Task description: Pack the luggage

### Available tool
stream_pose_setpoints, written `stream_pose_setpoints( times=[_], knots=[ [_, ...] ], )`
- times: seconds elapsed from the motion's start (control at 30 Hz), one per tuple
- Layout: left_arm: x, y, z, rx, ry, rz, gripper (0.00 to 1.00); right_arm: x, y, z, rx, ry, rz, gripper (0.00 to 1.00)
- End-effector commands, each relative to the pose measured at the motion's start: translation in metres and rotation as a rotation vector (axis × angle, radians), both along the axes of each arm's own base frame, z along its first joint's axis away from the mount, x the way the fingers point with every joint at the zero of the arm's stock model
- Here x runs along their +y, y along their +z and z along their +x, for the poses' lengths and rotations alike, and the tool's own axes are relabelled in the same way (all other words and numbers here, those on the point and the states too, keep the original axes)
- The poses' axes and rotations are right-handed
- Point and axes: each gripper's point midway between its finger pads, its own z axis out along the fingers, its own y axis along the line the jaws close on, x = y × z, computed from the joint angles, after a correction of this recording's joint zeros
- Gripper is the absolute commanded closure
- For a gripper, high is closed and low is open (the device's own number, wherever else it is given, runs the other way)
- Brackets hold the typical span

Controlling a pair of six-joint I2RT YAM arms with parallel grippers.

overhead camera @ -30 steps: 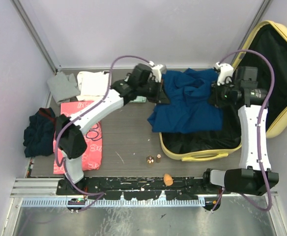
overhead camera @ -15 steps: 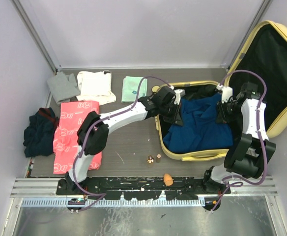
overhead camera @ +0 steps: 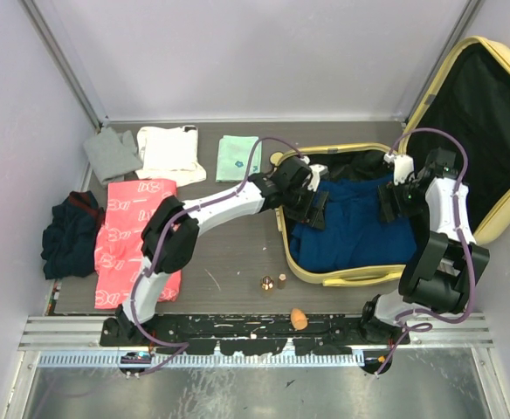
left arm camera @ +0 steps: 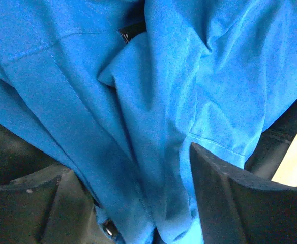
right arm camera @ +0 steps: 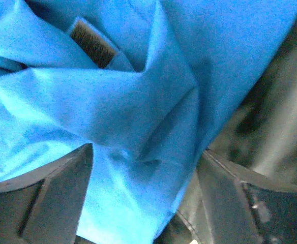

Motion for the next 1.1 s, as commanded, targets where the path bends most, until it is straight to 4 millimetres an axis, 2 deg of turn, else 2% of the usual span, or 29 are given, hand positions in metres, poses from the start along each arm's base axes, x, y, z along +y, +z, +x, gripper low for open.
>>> stream_pose_setpoints(
  times=[0.0,0.13,0.2,0.27,0.33,0.4,0.47,0.6,0.7,0.83,0.93,1.0,1.07],
  knots=[
    [0.007,0.069,0.006,-0.152,-0.048,-0.067,0.25,0.001,0.056,0.022,-0.135,-0.009,0.000,0.09],
    [0.024,0.100,0.015,-0.245,-0.049,-0.067,0.14,0.007,0.087,0.019,-0.165,-0.010,0.018,0.05],
    [0.036,0.114,0.020,-0.294,-0.040,-0.068,0.00,0.011,0.101,0.021,-0.183,-0.010,0.032,0.04],
    [0.050,0.130,0.025,-0.351,-0.027,-0.080,0.02,0.019,0.111,0.021,-0.188,-0.001,0.065,0.05],
    [0.058,0.138,0.025,-0.395,-0.051,-0.094,0.02,0.032,0.111,0.018,-0.167,0.006,0.102,0.07],
    [0.066,0.141,0.021,-0.430,-0.103,-0.095,0.02,0.051,0.103,0.013,-0.129,0.022,0.137,0.07],
    [0.074,0.142,0.014,-0.449,-0.151,-0.091,0.02,0.072,0.085,0.007,-0.085,0.032,0.168,0.07],
    [0.098,0.149,0.007,-0.451,-0.187,-0.123,0.02,0.102,0.048,0.011,-0.051,0.050,0.194,0.07],
    [0.124,0.153,0.010,-0.453,-0.193,-0.125,0.02,0.105,0.011,0.012,0.013,0.045,0.206,0.07],
    [0.173,0.149,0.033,-0.428,-0.122,-0.082,0.02,0.099,-0.030,0.010,0.088,0.055,0.174,0.07],
    [0.215,0.135,0.059,-0.423,-0.037,-0.002,0.02,0.099,-0.037,0.007,0.115,0.056,0.180,0.07],
    [0.238,0.123,0.076,-0.442,-0.012,0.057,0.02,0.101,-0.027,0.009,0.100,0.058,0.190,0.06],
    [0.253,0.115,0.094,-0.464,-0.012,0.095,0.02,0.104,-0.011,0.013,0.065,0.057,0.204,0.05]
  ],
)
